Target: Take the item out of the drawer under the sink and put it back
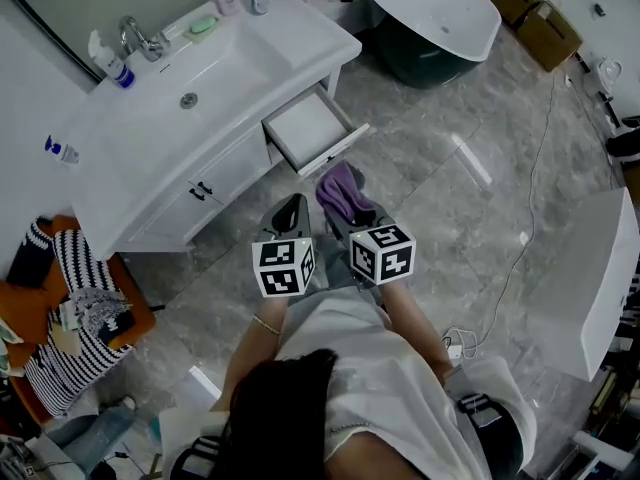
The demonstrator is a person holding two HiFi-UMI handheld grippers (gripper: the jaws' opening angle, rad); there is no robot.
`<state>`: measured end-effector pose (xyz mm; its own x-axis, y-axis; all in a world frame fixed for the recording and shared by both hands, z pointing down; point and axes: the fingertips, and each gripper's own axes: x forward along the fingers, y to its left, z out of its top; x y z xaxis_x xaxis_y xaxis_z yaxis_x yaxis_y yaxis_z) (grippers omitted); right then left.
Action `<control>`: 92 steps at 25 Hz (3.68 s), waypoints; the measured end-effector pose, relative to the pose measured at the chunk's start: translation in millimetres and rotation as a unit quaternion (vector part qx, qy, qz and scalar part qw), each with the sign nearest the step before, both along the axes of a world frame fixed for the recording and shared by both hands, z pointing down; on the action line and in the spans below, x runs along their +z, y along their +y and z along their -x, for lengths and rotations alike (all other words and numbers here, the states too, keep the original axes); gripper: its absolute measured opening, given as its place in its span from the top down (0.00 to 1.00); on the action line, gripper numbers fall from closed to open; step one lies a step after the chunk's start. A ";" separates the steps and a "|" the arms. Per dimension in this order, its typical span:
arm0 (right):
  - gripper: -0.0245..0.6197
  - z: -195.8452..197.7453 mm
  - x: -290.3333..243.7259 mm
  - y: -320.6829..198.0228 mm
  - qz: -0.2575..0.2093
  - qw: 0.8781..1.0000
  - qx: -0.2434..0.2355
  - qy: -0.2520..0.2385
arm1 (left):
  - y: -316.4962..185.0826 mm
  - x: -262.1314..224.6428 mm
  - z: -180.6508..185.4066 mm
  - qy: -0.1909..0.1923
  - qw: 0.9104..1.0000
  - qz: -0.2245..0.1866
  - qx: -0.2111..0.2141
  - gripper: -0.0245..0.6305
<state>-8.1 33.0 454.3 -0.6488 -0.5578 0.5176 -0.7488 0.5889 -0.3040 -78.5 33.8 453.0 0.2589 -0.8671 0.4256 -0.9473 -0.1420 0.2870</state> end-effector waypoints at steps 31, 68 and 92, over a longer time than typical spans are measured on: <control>0.73 -17.2 37.5 -155.8 0.035 0.994 -0.106 0.018 | -144.6 28.9 -21.6 -0.011 0.997 0.052 -0.063 0.95; 0.73 15.0 80.3 -250.9 0.067 0.979 -0.188 0.046 | -212.9 77.6 27.1 -0.017 0.980 0.121 -0.158 0.95; 0.73 35.4 169.2 -284.7 0.116 0.969 -0.194 0.099 | -245.4 160.3 31.4 0.020 0.969 0.190 -0.158 0.95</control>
<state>-43.5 -251.7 623.5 -0.6612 -0.1442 0.7362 -0.5414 0.7711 -0.3352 -109.8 -211.6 613.3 0.0292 -0.6887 0.7245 -0.9135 0.2758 0.2990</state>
